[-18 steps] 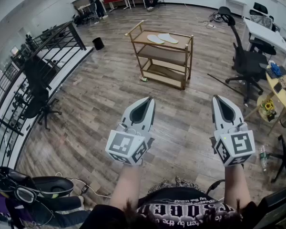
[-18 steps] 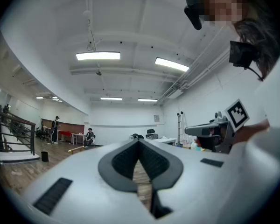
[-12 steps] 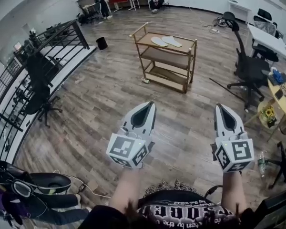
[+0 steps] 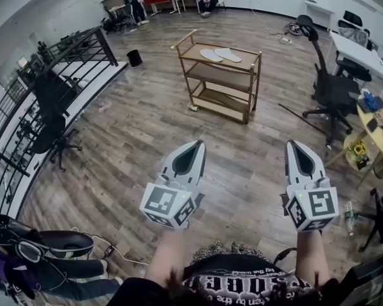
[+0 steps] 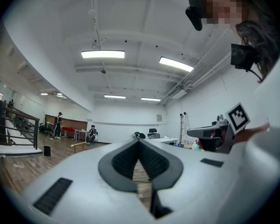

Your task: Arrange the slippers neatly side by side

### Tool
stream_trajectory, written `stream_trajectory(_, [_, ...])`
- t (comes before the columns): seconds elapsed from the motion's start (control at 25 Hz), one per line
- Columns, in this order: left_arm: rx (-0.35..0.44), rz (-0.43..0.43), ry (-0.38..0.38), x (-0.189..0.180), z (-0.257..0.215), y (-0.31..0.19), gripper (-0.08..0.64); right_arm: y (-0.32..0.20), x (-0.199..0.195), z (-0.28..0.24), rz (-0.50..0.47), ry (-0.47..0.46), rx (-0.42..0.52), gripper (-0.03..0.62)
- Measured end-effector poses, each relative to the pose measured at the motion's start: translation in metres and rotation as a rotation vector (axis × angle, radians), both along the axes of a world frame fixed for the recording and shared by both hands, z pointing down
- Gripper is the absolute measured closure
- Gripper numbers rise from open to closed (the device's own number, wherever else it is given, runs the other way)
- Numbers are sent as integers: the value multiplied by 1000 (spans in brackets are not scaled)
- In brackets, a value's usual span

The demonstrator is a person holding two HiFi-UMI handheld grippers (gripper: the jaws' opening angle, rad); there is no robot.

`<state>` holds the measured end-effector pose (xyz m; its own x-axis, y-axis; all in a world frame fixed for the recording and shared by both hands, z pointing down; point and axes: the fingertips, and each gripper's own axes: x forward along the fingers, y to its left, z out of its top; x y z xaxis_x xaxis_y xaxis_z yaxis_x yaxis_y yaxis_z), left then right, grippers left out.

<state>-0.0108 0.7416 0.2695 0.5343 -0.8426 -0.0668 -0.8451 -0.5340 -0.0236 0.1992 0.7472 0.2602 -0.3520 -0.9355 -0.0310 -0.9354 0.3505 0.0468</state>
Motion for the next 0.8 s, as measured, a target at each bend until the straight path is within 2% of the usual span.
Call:
stream_trajectory(0.24, [-21, 18, 9, 15, 8, 1, 567, -2, 10, 9, -6, -24, -9, 588])
stream_trajectory(0.56, [-53, -27, 3, 23, 22, -1, 567, -16, 31, 18, -32, -39, -21, 588])
stream_trajectory(0.8, [-65, -65, -8, 23, 31, -3, 568, -27, 25, 28, -94, -48, -22, 588])
